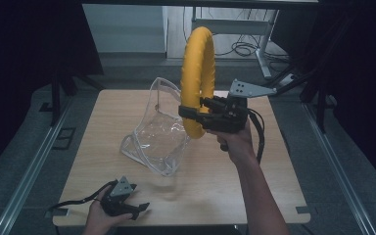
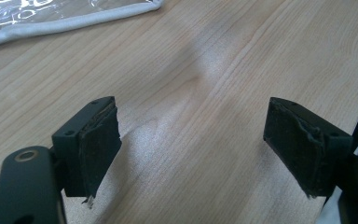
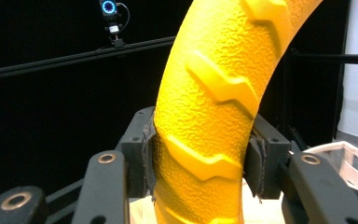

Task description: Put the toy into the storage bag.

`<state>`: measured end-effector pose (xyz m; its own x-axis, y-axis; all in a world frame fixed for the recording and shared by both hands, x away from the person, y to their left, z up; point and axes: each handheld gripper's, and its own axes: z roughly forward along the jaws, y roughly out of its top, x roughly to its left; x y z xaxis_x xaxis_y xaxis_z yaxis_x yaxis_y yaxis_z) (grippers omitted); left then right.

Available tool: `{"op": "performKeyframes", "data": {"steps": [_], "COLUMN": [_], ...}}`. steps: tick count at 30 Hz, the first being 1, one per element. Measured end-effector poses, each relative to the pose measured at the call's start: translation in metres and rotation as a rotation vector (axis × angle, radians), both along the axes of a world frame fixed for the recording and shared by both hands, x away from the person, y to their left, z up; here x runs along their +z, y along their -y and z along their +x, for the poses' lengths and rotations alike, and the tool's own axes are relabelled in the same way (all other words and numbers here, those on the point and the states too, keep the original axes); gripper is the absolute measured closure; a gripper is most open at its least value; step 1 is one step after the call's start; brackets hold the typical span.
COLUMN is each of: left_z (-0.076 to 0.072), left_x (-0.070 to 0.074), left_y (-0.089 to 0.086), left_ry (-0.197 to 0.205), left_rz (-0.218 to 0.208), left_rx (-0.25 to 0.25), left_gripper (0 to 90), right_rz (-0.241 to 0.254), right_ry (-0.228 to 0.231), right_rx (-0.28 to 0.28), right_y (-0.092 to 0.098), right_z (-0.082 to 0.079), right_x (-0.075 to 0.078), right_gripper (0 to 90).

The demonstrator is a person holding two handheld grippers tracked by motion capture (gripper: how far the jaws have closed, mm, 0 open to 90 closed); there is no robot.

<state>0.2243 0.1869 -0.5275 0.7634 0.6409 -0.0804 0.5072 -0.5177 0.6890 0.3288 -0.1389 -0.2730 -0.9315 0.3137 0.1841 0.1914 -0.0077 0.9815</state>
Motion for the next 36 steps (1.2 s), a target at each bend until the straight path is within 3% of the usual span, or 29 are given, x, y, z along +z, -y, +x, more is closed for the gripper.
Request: {"op": "performKeyframes", "data": {"steps": [12,36], "left_z": [-0.001,-0.001], "left_x": [0.001,0.002], "left_y": [-0.001,-0.002], "left_ry": [0.007,0.011], "left_rz": [-0.006,-0.006], "left_rx": [0.004,0.006], "left_gripper": [18.4,18.3], "right_rz": [0.01,0.043], "right_ry": [0.001,0.036], "right_rx": [0.039,0.063], "right_y": [-0.021,-0.038], "right_z": [0.002,-0.002], "right_x": [0.003,0.013], "right_gripper": [51.5,51.6]}}
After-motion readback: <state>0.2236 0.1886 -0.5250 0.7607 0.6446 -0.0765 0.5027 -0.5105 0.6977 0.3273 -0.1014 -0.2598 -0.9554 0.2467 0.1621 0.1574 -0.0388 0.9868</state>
